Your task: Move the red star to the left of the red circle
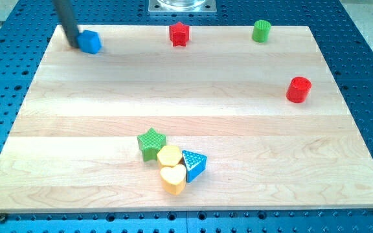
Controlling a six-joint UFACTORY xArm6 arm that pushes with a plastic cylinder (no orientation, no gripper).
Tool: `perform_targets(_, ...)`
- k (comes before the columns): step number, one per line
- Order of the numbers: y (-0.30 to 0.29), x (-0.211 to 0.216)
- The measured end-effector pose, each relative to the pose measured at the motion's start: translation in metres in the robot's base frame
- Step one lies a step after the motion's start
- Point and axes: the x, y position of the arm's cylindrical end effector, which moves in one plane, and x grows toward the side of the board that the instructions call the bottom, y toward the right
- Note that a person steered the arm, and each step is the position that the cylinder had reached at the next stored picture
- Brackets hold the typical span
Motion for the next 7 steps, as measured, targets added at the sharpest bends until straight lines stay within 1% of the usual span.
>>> perform_targets(1,0.082,0.025)
perform_targets(2,0.128,0.043)
perform_targets(3,0.074,0.001)
perform_targets(4,0.143,-0.044)
perform_targets(5,0.201,-0.035)
perform_targets(6,0.229,0.035)
perform_targets(7,0.257,0.129)
